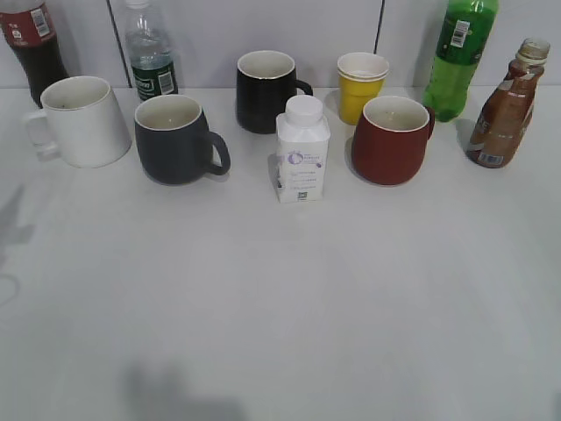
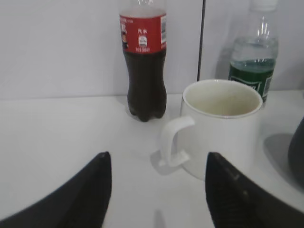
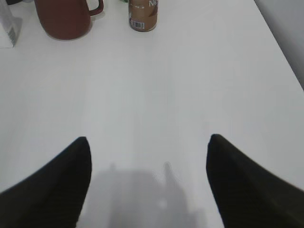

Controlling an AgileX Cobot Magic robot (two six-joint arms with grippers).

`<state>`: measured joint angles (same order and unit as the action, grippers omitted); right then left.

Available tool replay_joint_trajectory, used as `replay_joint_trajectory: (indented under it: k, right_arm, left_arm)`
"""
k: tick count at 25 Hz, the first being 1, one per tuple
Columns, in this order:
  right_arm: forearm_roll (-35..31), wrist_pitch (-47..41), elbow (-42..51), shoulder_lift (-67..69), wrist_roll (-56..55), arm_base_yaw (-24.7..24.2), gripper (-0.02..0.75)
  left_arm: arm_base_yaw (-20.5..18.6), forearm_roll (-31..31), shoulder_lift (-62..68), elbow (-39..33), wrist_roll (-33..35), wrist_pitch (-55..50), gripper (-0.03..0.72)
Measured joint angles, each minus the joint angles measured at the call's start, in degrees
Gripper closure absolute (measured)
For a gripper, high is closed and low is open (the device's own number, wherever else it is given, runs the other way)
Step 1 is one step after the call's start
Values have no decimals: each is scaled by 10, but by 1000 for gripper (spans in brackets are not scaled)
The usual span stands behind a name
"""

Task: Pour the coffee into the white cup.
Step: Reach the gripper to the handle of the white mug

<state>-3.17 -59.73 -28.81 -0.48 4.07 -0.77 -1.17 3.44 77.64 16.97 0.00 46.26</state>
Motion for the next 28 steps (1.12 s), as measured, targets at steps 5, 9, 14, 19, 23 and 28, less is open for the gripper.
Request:
replay_joint_trajectory:
  k: [5,9,14,19,23,28]
  right_arm:
    - [0,0,0,0,0,0,150]
    - [0,0,0,0,0,0,150]
    - [0,0,0,0,0,0,150]
    - [0,0,0,0,0,0,150]
    - [0,0,0,0,0,0,150]
    - [0,0,0,0,0,0,150]
  left_arm:
    - [0,3,81,7,0,55,218]
    - [0,4,139,35,0,83,218]
    - [0,4,204,80,0,106,218]
    - [0,4,266,121,-6,131,218]
    - [0,4,311,157,-11,135,218]
    - [0,4,352,205,-12,138,218]
